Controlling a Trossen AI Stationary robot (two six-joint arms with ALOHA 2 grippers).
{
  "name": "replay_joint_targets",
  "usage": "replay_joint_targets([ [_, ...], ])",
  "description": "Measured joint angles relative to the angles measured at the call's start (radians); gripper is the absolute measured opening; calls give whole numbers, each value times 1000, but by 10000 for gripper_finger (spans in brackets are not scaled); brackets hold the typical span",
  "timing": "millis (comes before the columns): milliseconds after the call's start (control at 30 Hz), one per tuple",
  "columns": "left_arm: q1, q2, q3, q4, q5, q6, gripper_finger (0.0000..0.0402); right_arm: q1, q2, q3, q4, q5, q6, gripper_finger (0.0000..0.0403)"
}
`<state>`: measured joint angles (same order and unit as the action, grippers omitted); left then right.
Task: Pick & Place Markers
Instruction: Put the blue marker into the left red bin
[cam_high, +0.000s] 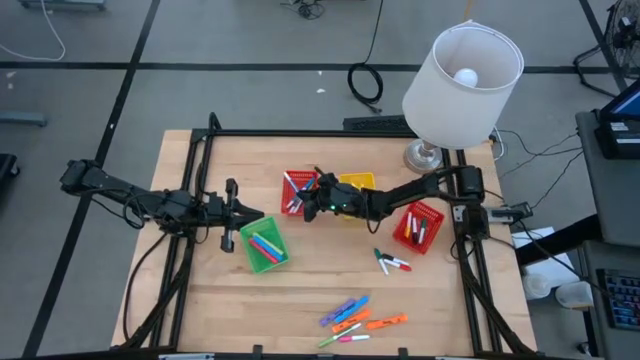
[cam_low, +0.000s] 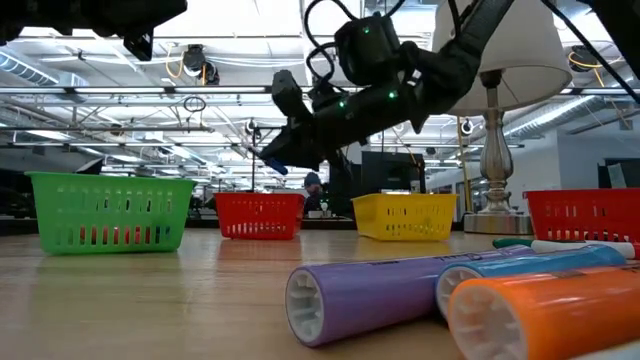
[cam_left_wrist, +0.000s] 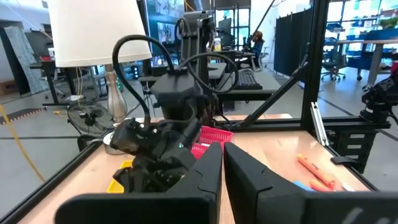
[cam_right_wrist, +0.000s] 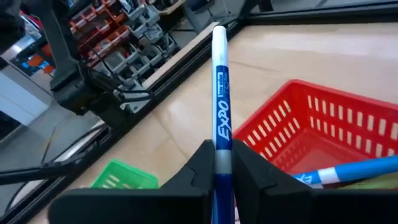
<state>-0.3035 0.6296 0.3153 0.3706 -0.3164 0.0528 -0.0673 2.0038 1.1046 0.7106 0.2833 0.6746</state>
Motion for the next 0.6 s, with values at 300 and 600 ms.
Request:
replay_joint_targets([
  [300,0,0,0,29,0,9,26,-4,19,0,-14,3,-8,64],
  [600,0,0,0,24,0,0,26,-5,21,0,-19,5,-44,122],
])
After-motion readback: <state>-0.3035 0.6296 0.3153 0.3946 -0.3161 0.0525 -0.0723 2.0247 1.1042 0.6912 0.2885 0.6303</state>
